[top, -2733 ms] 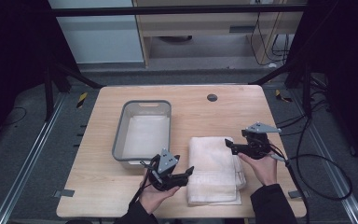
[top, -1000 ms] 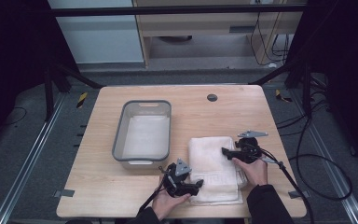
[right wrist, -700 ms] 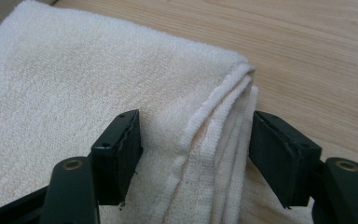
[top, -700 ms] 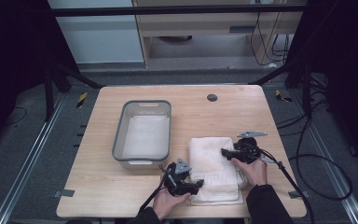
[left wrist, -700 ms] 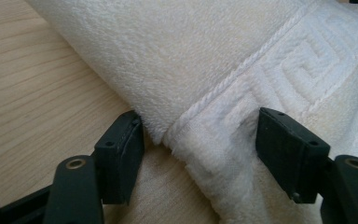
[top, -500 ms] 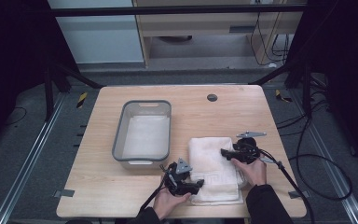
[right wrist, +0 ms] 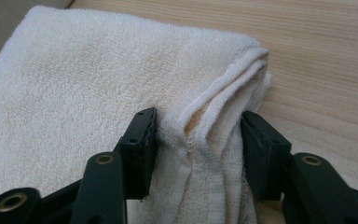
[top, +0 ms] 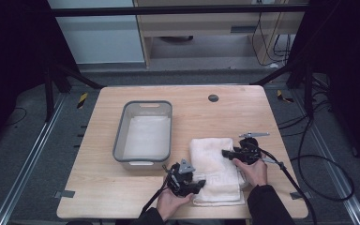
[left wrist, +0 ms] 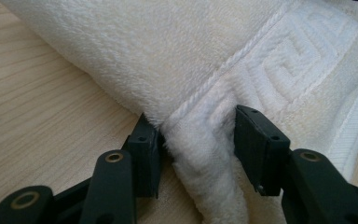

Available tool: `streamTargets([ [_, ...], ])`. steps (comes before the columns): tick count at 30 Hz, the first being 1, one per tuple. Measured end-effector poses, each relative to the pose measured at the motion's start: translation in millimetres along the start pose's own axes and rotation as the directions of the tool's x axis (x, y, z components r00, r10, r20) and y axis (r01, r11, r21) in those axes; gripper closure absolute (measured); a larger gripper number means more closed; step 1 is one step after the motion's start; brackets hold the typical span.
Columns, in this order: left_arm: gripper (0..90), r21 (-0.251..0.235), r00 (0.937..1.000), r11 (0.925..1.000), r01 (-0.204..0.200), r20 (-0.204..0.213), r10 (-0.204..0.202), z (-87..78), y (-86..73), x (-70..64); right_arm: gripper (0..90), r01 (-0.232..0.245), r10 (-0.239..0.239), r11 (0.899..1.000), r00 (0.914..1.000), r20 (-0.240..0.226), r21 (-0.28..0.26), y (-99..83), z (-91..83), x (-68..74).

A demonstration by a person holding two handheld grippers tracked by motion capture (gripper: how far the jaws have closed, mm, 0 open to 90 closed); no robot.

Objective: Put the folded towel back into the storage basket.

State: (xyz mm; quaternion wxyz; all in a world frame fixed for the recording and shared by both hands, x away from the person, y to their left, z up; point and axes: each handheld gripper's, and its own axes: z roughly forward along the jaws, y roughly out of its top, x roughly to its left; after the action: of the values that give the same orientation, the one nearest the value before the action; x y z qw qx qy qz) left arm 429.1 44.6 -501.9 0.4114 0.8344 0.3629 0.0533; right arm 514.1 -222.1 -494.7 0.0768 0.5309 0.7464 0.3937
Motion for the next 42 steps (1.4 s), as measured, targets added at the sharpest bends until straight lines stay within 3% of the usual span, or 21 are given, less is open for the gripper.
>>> streamTargets([
  [5, 59.2, 0.01, 1.0, 0.9999, -0.001, -0.001, 0.001, 0.0, 2.4, -2.0, 57.0, -0.026, 0.026, 1.0, 0.9994, -0.022, 0.013, 1.0, -0.5, -0.1],
  [11, 69.8, 0.0, 0.9994, 0.9996, 0.027, 0.022, -0.027, -1.6, 2.3, 1.1, 66.6, -0.045, 0.046, 0.999, 0.9983, -0.036, 0.011, 2.3, -3.7, 0.4],
  [20, 74.8, -0.022, 0.9976, 0.9987, 0.046, 0.052, -0.044, -5.5, 1.3, 3.6, 69.5, -0.054, 0.053, 0.999, 0.9973, -0.051, -0.004, 4.0, -11.3, 1.6],
  [32, 75.8, -0.088, 0.9964, 0.9961, -0.001, 0.084, 0.008, -27.0, 8.4, -5.6, 70.1, -0.022, 0.015, 0.994, 0.9975, -0.07, -0.103, 9.1, -46.5, 15.4],
  [42, 75.8, -0.131, 0.9958, 0.9914, -0.007, 0.09, 0.019, -40.9, 12.0, -6.3, 70.4, -0.002, -0.009, 0.988, 0.9971, -0.075, -0.153, 15.5, -61.6, 27.5],
])
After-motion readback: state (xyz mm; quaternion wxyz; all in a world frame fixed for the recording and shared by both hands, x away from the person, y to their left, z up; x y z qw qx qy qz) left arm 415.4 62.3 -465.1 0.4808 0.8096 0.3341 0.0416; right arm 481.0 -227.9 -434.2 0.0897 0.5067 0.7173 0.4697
